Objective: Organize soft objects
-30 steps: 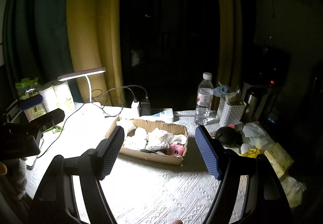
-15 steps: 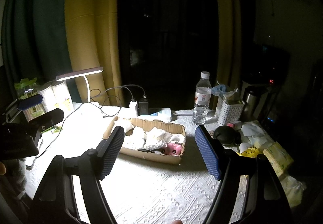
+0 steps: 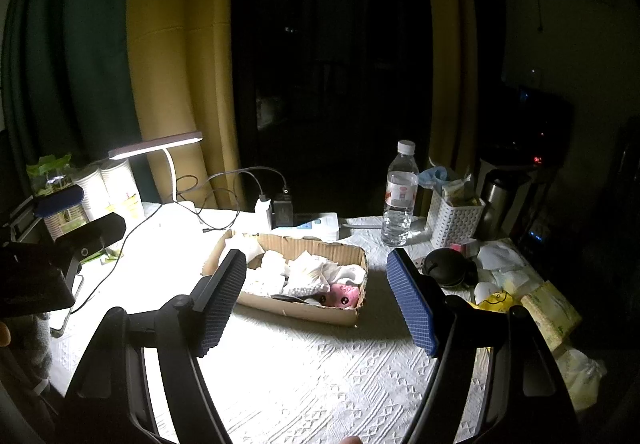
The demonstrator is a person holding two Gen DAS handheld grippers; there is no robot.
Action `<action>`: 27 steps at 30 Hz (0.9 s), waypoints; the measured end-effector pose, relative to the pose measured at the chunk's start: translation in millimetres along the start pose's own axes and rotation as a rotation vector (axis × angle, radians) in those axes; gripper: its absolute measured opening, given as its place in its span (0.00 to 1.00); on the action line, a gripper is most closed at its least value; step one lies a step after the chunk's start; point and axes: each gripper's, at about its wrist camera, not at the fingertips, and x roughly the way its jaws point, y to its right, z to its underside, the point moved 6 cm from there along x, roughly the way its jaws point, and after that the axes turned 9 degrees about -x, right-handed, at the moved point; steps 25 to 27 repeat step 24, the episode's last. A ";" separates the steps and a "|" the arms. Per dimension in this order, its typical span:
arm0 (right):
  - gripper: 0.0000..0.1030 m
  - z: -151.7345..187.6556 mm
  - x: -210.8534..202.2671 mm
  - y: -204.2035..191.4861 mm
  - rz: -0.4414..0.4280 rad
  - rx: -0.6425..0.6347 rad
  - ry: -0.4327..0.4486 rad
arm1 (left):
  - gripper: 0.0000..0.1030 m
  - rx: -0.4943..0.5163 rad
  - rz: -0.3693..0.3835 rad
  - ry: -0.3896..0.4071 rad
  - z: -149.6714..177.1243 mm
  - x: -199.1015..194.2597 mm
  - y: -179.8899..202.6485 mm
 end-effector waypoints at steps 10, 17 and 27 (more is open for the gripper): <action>0.74 1.6 0.8 -0.2 -0.002 0.001 0.000 | 0.96 0.000 0.000 -0.003 -0.2 1.8 0.4; 0.74 4.1 1.2 -0.1 -0.005 0.005 -0.004 | 0.96 -0.010 0.000 -0.010 0.4 5.3 0.3; 0.74 10.6 7.8 1.7 -0.008 -0.002 -0.026 | 0.96 -0.010 0.011 -0.006 3.2 10.9 2.5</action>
